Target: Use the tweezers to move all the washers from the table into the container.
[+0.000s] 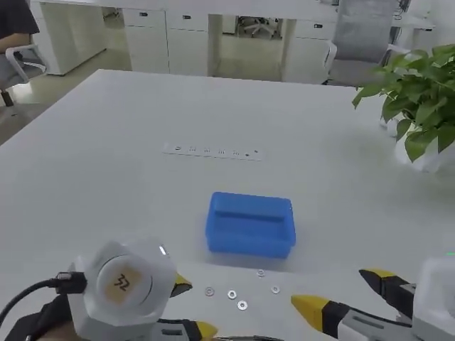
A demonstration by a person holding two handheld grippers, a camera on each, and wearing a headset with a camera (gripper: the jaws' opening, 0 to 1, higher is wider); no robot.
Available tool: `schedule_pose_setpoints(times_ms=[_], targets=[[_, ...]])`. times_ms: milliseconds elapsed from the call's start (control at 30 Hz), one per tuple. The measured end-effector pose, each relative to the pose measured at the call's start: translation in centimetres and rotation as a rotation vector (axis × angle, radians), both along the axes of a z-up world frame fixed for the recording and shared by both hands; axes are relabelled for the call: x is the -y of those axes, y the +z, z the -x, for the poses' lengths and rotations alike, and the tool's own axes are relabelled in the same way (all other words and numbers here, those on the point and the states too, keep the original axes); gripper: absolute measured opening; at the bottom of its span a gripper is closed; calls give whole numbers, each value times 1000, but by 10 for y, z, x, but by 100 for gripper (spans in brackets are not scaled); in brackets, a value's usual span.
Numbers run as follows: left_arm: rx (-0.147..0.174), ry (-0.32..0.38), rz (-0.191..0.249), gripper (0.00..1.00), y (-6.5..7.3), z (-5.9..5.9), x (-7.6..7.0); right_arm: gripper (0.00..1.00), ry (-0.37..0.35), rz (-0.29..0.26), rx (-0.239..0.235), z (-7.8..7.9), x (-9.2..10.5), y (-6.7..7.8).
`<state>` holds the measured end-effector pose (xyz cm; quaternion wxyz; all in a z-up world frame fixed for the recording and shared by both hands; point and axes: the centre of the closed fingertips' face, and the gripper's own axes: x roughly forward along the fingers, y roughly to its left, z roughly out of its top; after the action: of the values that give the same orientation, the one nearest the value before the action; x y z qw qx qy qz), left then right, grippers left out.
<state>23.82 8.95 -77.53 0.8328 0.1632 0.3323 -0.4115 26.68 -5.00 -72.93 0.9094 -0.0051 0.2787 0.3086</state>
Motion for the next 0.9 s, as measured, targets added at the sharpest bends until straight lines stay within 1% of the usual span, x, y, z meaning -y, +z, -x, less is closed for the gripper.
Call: schedule_pose_setpoints(times_ms=[67, 133, 167, 233, 300, 500, 567, 600, 667, 700, 733, 800, 900], targets=[[-36, -15, -2, 35, -10, 1, 1, 70, 6, 3, -5, 1, -3, -2], [-45, -36, -22, 31, -20, 0, 2, 70, 9, 6, -11, 0, -3, -4], [-47, -37, -26, 30, -23, -1, 2, 70, 11, 8, -13, 1, -4, -5], [-76, -55, -23, 29, -30, 1, 5, 69, 9, 6, -17, 0, -5, -6], [-81, -70, -35, 29, -35, 0, 6, 69, 7, 2, -25, 1, -5, -8], [-93, -115, -81, 23, -51, -3, 5, 69, 2, 0, -39, 3, -4, -11], [-107, -137, -112, 22, -60, -2, 3, 68, 1, -1, -47, 4, -4, -13], [-113, -147, -114, 22, -63, -1, 4, 68, 1, -1, -51, 5, -4, -14], [-123, -158, -101, 19, -67, 0, 6, 67, 2, 0, -54, 5, -4, -15], [-132, -165, -104, 18, -70, 1, 6, 67, 4, 2, -57, 5, -5, -15], [-139, -179, -118, 18, -74, 2, 5, 67, 4, 5, -60, 5, -5, -16], [-127, -193, -126, 16, -75, 2, 5, 67, 5, 7, -61, 4, -5, -16], [-128, -198, -124, 13, -76, 2, 5, 65, 4, 2, -59, 4, -6, -15]])
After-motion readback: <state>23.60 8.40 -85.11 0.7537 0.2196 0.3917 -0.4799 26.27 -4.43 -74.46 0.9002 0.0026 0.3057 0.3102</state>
